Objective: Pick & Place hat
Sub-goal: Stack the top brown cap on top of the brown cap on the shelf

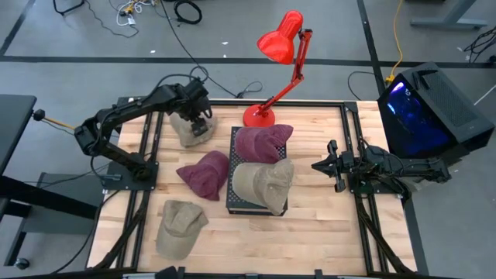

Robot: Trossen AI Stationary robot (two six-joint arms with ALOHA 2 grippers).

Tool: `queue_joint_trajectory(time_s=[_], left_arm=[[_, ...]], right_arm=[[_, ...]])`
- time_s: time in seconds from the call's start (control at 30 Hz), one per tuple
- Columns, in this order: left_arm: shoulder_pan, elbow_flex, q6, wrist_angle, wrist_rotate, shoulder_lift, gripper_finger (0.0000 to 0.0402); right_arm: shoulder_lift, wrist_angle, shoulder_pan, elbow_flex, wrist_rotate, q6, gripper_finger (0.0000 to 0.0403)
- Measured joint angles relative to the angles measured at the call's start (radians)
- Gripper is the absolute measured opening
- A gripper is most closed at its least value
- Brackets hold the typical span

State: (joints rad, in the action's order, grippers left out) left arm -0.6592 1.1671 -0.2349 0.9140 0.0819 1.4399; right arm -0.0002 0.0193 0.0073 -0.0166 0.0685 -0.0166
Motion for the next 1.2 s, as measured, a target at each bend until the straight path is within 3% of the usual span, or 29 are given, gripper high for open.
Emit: queue_joint_trajectory(time_s=[0.33, 0.53, 0.8, 1.07, 1.2], left_arm=[[0.086, 0.000, -0.419, 0.133, 0.025, 0.000, 0.0236], [0.133, 0.000, -0.559, 0.193, 0.121, 0.000, 0.0236], [0.171, 0.000, -0.750, 0.267, 0.125, 0.048, 0.0236], [0.175, 0.000, -0.978, 0.245, 0.206, 0.116, 0.0236], [0.175, 0.002, -1.011, 0.205, 0.248, 0.146, 0.0236]], right_arm=[[0.000, 0.000, 0.000, 0.000, 0.000, 0.000, 0.0027], [0.000, 0.000, 0.000, 0.000, 0.000, 0.000, 0.0027], [0.000, 0.000, 0.000, 0.000, 0.000, 0.000, 0.0027], [0.000, 0.000, 0.000, 0.000, 0.000, 0.000, 0.0027], [0.000, 0.000, 0.000, 0.000, 0.000, 0.000, 0.0027]])
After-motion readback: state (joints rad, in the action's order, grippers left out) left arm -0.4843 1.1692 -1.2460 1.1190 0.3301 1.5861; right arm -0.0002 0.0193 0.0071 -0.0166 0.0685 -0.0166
